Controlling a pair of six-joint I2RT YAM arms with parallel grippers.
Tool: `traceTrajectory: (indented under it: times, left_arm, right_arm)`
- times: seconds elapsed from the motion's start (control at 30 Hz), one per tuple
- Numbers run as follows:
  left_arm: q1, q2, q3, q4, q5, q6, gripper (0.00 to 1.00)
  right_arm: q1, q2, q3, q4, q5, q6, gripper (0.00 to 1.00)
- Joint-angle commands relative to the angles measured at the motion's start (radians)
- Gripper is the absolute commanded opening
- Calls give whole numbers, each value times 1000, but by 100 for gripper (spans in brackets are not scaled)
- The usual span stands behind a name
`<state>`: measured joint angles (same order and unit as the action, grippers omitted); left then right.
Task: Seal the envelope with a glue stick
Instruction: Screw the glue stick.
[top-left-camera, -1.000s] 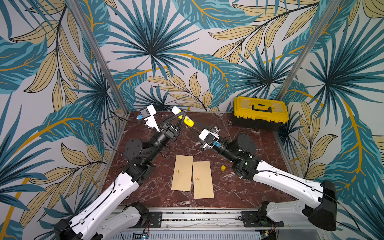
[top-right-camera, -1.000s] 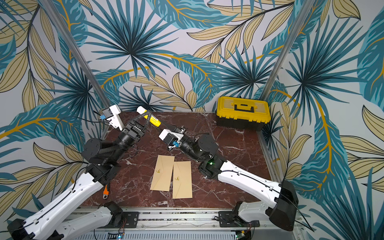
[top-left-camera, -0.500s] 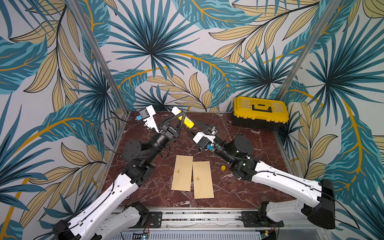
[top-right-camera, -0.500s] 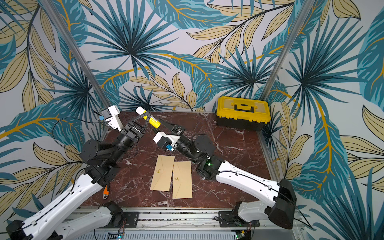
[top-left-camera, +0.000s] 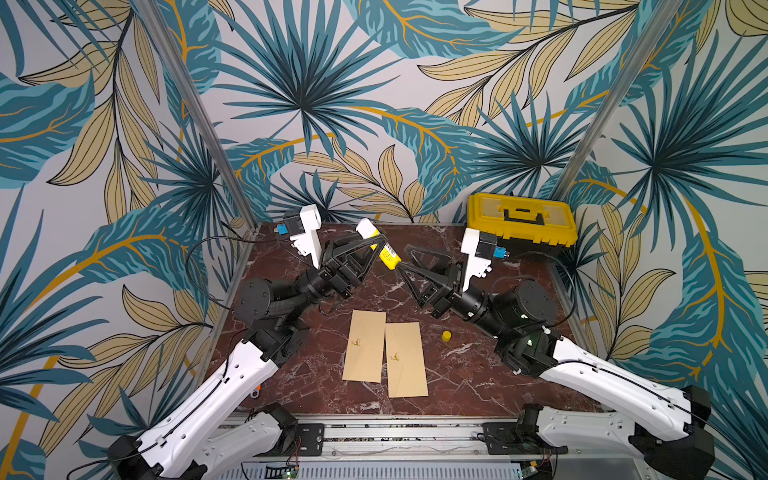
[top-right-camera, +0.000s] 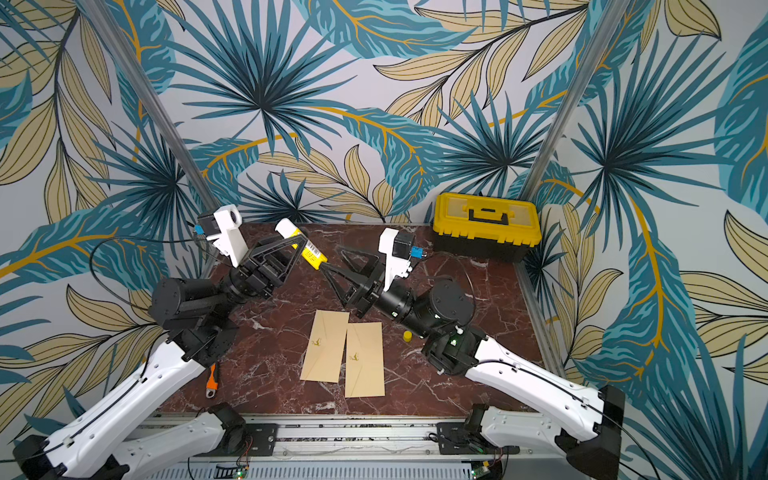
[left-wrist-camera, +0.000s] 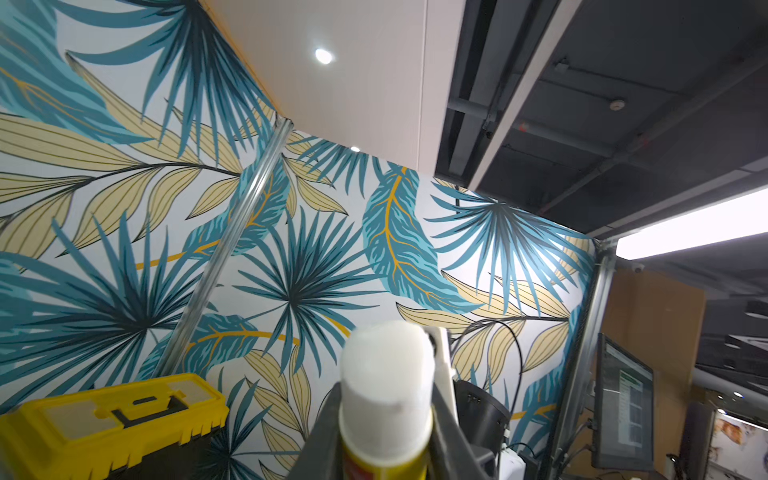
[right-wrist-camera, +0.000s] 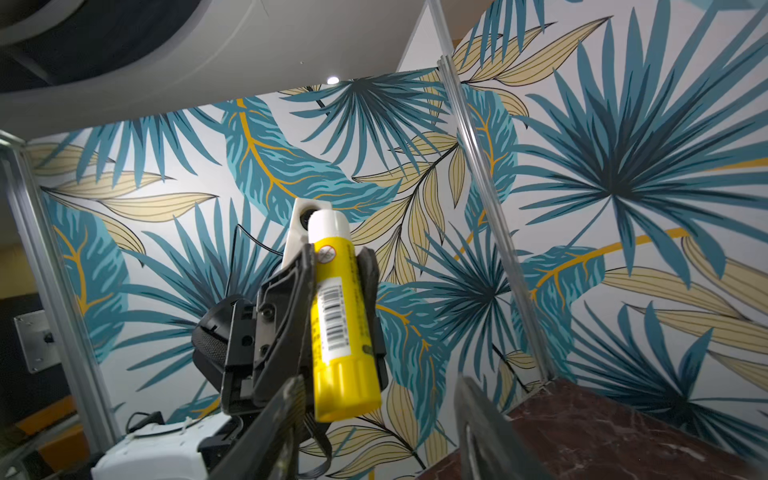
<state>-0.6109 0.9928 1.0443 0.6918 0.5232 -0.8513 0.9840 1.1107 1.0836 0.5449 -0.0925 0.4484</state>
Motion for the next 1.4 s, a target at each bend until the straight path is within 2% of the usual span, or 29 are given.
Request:
traceTrajectory:
  times: [0.0, 0.1, 0.27, 0.37, 0.43, 0.73, 0.87, 0.9, 0.97, 1.0, 1.37]
  left_arm:
    - [0, 15, 36, 168, 115, -44, 0]
    - [0, 32, 38, 226, 132, -79, 0]
    - [1, 31, 35, 223, 124, -76, 0]
    - [0, 28, 33, 224, 117, -74, 0]
    - [1, 29, 34, 228, 112, -75, 0]
    - [0, 23, 40, 203, 98, -60, 0]
    - [1, 28, 42, 205, 97, -60, 0]
    - [1, 29, 44, 206, 97, -60, 0]
    - [1, 27, 45, 206, 96, -58, 0]
    - [2, 26, 47, 203, 95, -57, 0]
    - [1, 22, 46, 195, 83, -52, 0]
  right_arm:
    - [2, 29, -7, 95, -75, 258, 61]
    - [1, 45, 2, 158, -108, 317, 57]
    - [2, 74, 42, 192, -190, 382, 50]
    - [1, 89, 58, 192, -231, 407, 41]
    - [2, 92, 58, 200, -240, 414, 36]
    - [1, 57, 22, 207, -237, 397, 32]
    - [2, 55, 30, 203, -250, 384, 24]
    - [2, 56, 30, 202, -255, 381, 25]
    - [1, 52, 27, 196, -258, 371, 36]
    - [1, 47, 26, 187, -257, 366, 36]
    - [2, 21, 30, 147, -279, 312, 27]
